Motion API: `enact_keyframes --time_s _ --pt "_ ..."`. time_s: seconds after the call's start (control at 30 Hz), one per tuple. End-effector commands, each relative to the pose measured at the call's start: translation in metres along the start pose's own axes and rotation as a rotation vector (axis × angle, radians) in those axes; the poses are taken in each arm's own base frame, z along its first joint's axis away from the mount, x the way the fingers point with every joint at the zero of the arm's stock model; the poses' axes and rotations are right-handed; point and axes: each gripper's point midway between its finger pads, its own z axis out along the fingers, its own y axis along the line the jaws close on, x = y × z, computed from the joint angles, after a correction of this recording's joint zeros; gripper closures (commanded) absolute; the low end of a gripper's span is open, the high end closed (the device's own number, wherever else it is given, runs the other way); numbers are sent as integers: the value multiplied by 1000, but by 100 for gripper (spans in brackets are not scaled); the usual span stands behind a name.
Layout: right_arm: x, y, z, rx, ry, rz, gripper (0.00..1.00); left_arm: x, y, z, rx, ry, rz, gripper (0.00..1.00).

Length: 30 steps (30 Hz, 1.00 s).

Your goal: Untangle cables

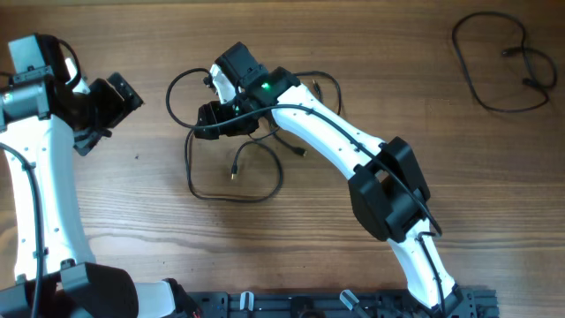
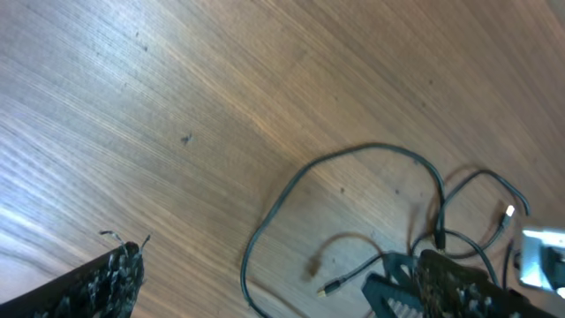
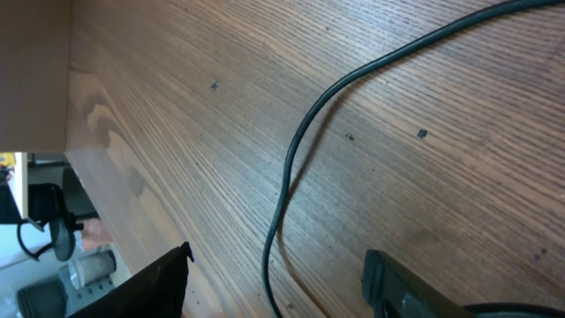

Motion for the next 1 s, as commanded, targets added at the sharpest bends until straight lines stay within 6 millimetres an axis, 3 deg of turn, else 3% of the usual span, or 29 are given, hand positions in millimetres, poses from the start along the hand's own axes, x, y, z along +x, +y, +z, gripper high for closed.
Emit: enact_keyframes --time_s 0.0,0.2,0.5,0.67,0.97 --pt "0 -13 13 19 6 21 35 1 6 17 -12 2 18 0" --pt "3 -21 25 27 17 68 35 4 10 34 -11 0 20 0" --pt "6 -29 48 41 19 168 35 4 10 34 -11 0 19 0" --pt "7 -39 73 32 16 260 35 4 10 34 -11 0 19 0" --pt "-1 -14 116 -50 -58 314 35 -4 14 34 -42 -40 21 0"
